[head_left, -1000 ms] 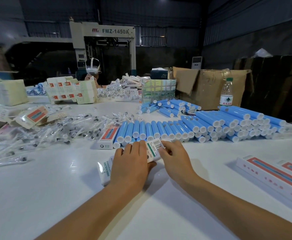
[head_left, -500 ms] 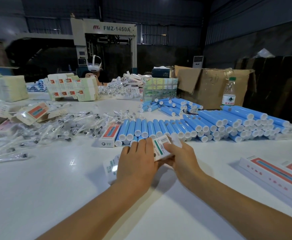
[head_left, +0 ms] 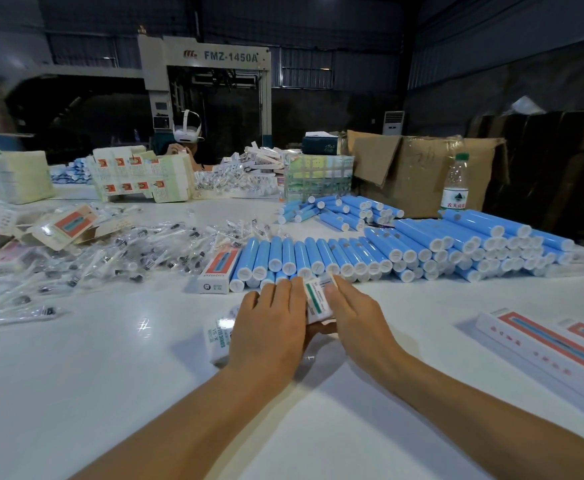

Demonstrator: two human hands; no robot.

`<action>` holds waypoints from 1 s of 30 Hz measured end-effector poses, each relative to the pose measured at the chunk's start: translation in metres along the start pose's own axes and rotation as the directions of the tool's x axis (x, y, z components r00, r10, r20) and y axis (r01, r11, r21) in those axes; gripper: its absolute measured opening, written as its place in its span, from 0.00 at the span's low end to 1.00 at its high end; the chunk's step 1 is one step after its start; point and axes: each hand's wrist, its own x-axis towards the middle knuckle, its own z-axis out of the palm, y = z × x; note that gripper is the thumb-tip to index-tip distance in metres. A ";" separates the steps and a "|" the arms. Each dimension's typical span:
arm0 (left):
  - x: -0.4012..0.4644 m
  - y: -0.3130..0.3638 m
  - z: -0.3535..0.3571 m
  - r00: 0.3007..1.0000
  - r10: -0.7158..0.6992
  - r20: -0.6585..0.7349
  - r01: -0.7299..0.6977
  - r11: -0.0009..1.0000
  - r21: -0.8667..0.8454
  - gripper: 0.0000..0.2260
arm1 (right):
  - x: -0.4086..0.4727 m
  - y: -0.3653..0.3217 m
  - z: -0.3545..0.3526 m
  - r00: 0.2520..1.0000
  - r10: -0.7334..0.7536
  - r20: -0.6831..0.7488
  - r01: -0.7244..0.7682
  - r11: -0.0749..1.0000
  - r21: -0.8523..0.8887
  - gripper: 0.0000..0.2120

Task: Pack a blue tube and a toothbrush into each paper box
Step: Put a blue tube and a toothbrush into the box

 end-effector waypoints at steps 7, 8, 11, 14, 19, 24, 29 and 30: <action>-0.002 -0.007 -0.003 0.999 -0.023 -0.044 0.022 1.000 -0.022 0.32 | 0.009 -0.008 -0.011 0.984 0.164 0.075 -0.180 0.913 0.366 0.14; -0.001 -0.008 -0.004 0.997 -0.013 -0.071 0.012 1.000 -0.016 0.32 | 0.010 -0.007 -0.012 0.985 0.159 0.074 -0.175 0.910 0.376 0.14; -0.002 -0.007 -0.008 0.998 -0.023 -0.054 0.019 0.997 -0.080 0.32 | 0.011 -0.006 -0.014 0.986 0.151 0.078 -0.169 0.904 0.393 0.15; -0.002 -0.008 -0.005 0.999 -0.032 -0.044 0.029 0.997 -0.074 0.33 | 0.011 -0.006 -0.014 0.986 0.148 0.073 -0.165 0.909 0.384 0.15; 0.000 -0.006 -0.003 0.994 0.042 -0.101 -0.044 0.999 -0.015 0.31 | 0.009 -0.004 -0.015 0.992 0.116 0.047 -0.125 0.951 0.282 0.17; 0.001 -0.006 -0.004 0.995 0.026 -0.092 -0.027 1.000 -0.002 0.30 | 0.008 -0.003 -0.013 0.995 0.094 0.019 -0.096 0.975 0.201 0.15; 0.001 -0.004 -0.003 0.994 0.072 -0.088 -0.071 0.997 0.019 0.31 | 0.009 -0.003 -0.015 0.995 -0.059 -0.077 0.043 0.980 -0.195 0.16; 0.001 -0.004 -0.002 0.993 0.079 -0.088 -0.078 0.997 0.023 0.31 | 0.009 -0.003 -0.016 0.990 -0.103 -0.093 0.074 0.960 -0.269 0.16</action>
